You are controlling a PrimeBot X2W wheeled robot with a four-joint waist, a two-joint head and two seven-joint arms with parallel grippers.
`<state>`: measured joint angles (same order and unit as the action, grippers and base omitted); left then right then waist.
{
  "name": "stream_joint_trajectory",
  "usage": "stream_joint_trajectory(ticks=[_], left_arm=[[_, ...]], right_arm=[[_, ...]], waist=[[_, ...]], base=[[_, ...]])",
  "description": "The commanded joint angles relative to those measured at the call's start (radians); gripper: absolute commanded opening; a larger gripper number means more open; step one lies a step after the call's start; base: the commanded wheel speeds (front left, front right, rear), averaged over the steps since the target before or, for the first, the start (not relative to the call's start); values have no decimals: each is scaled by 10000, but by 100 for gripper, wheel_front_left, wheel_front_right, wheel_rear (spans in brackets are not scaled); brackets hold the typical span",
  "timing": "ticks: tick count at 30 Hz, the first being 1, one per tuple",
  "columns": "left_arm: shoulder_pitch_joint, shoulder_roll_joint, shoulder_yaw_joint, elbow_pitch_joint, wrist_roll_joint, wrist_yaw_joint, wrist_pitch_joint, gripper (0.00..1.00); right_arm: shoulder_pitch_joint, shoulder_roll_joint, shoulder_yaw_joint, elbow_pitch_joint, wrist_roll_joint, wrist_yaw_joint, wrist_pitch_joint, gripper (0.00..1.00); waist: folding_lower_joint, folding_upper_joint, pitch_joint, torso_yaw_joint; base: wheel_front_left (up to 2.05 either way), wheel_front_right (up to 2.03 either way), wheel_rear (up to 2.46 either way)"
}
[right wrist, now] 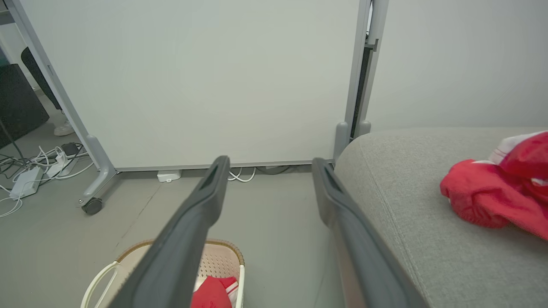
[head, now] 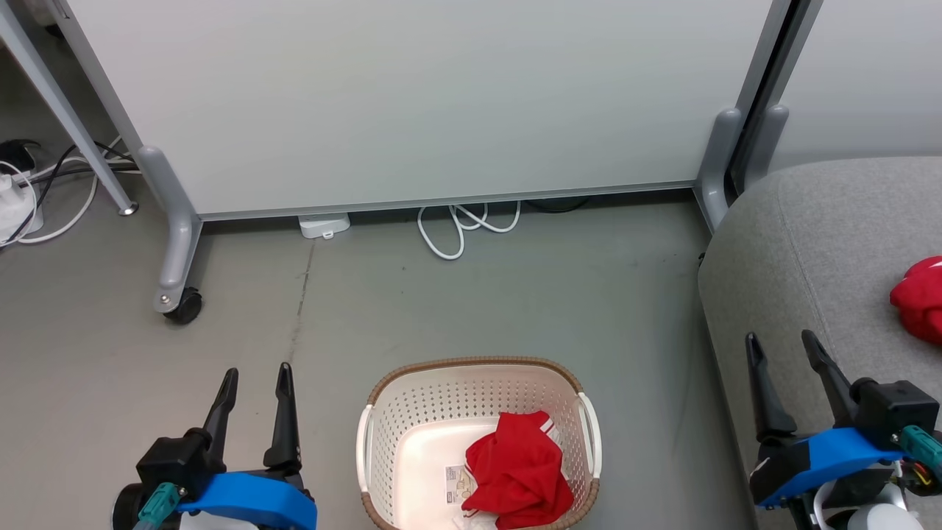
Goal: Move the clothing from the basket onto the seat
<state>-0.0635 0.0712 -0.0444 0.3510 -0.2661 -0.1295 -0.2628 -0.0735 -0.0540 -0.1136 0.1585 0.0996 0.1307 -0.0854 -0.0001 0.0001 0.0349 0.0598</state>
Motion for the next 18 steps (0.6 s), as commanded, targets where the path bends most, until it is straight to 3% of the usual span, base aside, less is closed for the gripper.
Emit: stream_joint_trajectory(ticks=[1,18], left_arm=[[-1,15,-29,24,-39,-15,-29,100],[-151,87,-161,105,-110,-16,-30,100]], right_arm=[[32,39,-68,61,14,1,-59,100],[-223,46,102,354,-31,1,-121,100]], waist=[[1,-1,15,-6],[1,-1,79,-151]], base=[[0,0,0],[0,0,0]])
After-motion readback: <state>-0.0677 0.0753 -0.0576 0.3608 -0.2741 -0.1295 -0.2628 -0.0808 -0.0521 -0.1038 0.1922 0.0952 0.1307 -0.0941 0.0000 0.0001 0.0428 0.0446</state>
